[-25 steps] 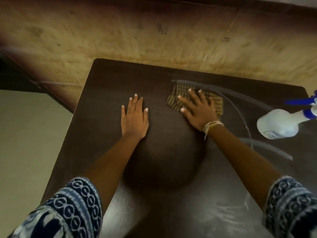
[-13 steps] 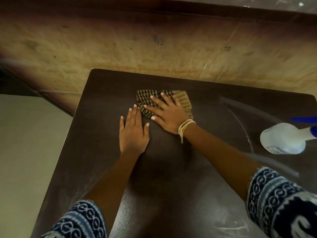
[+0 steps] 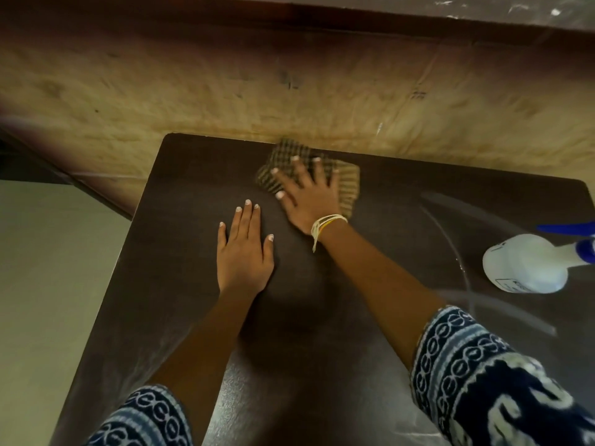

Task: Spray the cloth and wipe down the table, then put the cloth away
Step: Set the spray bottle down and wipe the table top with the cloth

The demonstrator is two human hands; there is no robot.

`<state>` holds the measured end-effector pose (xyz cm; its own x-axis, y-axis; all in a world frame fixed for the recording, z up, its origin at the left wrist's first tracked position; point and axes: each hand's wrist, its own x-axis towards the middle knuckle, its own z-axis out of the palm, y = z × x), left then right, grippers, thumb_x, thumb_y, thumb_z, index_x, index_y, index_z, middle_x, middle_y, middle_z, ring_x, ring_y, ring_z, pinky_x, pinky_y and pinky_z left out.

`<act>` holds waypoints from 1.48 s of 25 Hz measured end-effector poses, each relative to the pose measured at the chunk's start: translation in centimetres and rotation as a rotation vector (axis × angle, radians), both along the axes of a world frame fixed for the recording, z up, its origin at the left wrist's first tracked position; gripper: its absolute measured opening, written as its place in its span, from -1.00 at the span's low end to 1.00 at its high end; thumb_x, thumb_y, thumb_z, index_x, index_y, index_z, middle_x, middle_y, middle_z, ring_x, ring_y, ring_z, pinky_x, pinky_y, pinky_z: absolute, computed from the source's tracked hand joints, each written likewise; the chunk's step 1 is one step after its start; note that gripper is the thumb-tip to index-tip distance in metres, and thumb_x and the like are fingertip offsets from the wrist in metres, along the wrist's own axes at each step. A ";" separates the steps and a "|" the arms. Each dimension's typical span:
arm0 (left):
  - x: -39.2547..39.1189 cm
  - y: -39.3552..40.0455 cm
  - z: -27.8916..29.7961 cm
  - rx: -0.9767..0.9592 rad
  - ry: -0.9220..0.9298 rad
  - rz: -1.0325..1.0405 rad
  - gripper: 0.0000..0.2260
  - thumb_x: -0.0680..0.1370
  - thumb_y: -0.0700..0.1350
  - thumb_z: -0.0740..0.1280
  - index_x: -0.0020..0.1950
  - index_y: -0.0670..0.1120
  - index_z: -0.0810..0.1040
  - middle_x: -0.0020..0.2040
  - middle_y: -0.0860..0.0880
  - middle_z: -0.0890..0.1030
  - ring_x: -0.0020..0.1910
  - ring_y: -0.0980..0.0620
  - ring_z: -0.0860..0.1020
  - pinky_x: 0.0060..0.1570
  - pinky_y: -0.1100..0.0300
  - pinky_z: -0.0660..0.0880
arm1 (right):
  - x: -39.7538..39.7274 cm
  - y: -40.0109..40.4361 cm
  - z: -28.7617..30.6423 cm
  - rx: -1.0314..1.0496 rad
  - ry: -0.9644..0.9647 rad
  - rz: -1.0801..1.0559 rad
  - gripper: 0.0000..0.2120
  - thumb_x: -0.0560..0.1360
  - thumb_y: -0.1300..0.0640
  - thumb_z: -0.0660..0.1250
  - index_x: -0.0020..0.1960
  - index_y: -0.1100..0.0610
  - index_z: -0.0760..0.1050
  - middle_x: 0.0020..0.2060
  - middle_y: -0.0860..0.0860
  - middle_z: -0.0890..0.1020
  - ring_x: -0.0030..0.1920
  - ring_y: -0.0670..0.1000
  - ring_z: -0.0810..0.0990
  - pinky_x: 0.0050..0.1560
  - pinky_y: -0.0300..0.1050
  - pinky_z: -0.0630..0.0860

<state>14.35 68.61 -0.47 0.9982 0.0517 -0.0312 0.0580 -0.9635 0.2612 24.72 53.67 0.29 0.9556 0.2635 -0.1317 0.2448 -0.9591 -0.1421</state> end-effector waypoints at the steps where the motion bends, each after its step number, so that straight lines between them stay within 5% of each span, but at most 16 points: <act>1: 0.0 0.1 0.0 -0.009 -0.006 -0.003 -0.47 0.64 0.07 0.04 0.59 -0.06 0.06 0.60 -0.01 0.08 0.58 0.03 0.02 0.53 -0.07 -0.01 | -0.1 -0.1 0.0 -0.018 0.019 0.132 -0.51 0.59 -0.27 -0.07 0.52 -0.31 0.02 0.58 -0.06 0.01 0.56 0.24 -0.07 0.43 0.44 -0.06; 3: 0.0 0.1 0.1 -0.025 -0.008 -0.012 -0.48 0.65 0.06 0.05 0.59 -0.04 0.08 0.60 0.00 0.09 0.58 0.03 0.01 0.53 -0.07 -0.02 | 0.5 -3.8 0.1 -0.016 -0.004 0.120 -0.52 0.58 -0.30 -0.08 0.50 -0.36 0.01 0.58 -0.12 0.02 0.56 0.19 -0.06 0.43 0.42 -0.03; 7: -0.1 0.0 0.4 -0.011 -0.016 -0.127 -0.54 0.65 0.08 0.05 0.56 0.10 0.14 0.57 0.11 0.15 0.58 0.05 0.01 0.53 -0.11 -0.04 | 0.7 -16.3 0.4 0.043 0.025 -0.486 -0.50 0.56 -0.34 -0.08 0.49 -0.39 -0.05 0.58 -0.11 -0.04 0.57 0.18 -0.12 0.42 0.45 -0.12; 9: -0.1 0.2 0.4 -0.011 -0.019 -0.178 -0.55 0.64 0.08 0.07 0.55 0.14 0.18 0.56 0.14 0.18 0.57 0.07 0.03 0.52 -0.12 -0.04 | -0.2 -18.4 0.8 0.066 0.089 -0.614 -0.48 0.57 -0.33 -0.10 0.51 -0.34 -0.07 0.59 -0.08 -0.08 0.56 0.19 -0.16 0.42 0.46 -0.14; 11: 0.0 0.3 0.4 -0.023 -0.020 -0.201 -0.55 0.64 0.08 0.08 0.54 0.14 0.19 0.56 0.13 0.19 0.57 0.08 0.05 0.53 -0.11 -0.03 | -2.8 -16.4 0.8 0.057 0.069 -0.546 -0.47 0.58 -0.30 -0.09 0.52 -0.32 -0.08 0.59 -0.06 -0.07 0.56 0.21 -0.15 0.42 0.47 -0.13; 16: -3.4 -0.4 0.2 -0.120 -0.043 -0.378 -0.56 0.63 0.00 0.13 0.53 0.03 0.26 0.55 0.03 0.24 0.55 0.08 0.12 0.53 -0.03 0.04 | -22.0 -9.7 0.8 -0.035 0.026 0.033 -0.51 0.60 -0.24 -0.08 0.52 -0.31 -0.02 0.58 -0.03 0.05 0.55 0.25 0.00 0.39 0.45 0.07; 19: -7.9 -2.6 0.2 -0.115 0.022 -0.243 -0.53 0.65 0.00 0.06 0.57 0.00 0.16 0.59 0.00 0.12 0.58 0.04 0.02 0.54 -0.02 -0.01 | -27.8 -9.9 1.1 -0.041 0.067 0.242 -0.53 0.61 -0.23 -0.09 0.51 -0.33 0.01 0.57 -0.06 0.08 0.55 0.21 0.04 0.41 0.42 0.06; 21: -10.3 -4.0 0.2 -0.049 0.053 -0.200 -0.51 0.65 0.02 -0.01 0.59 -0.02 0.05 0.60 -0.02 0.03 0.58 0.01 -0.04 0.54 -0.04 -0.03 | -23.5 -12.2 1.0 -0.063 -0.008 0.206 -0.53 0.60 -0.24 -0.07 0.50 -0.35 0.02 0.57 -0.09 0.10 0.56 0.16 0.05 0.40 0.41 0.10; 26: -11.9 -4.3 -0.1 0.029 0.045 -0.220 -0.49 0.65 0.07 -0.07 0.59 -0.01 -0.01 0.60 0.00 0.01 0.58 0.00 -0.03 0.53 -0.06 0.01 | -10.5 -21.0 0.9 0.019 0.062 -0.402 -0.54 0.60 -0.27 -0.07 0.49 -0.38 -0.02 0.58 -0.12 0.00 0.57 0.13 -0.08 0.44 0.42 -0.05; 28: -11.7 -4.4 -0.2 0.043 0.044 -0.221 -0.49 0.65 0.07 -0.07 0.59 -0.02 -0.02 0.61 0.00 0.00 0.58 0.00 -0.04 0.54 -0.07 0.00 | -10.1 -20.9 0.6 0.032 0.088 -0.485 -0.53 0.60 -0.27 -0.08 0.50 -0.37 -0.04 0.58 -0.10 -0.02 0.57 0.16 -0.12 0.45 0.41 -0.10; 37: -19.0 -2.9 1.1 0.011 0.197 -0.383 -0.35 0.59 0.21 -0.07 0.59 -0.03 -0.17 0.60 -0.01 -0.20 0.57 0.01 -0.21 0.55 -0.06 -0.10 | -37.8 -12.4 0.6 -0.068 0.051 -0.025 -0.51 0.61 -0.25 -0.13 0.53 -0.31 -0.07 0.58 -0.05 0.01 0.56 0.20 -0.02 0.42 0.41 0.05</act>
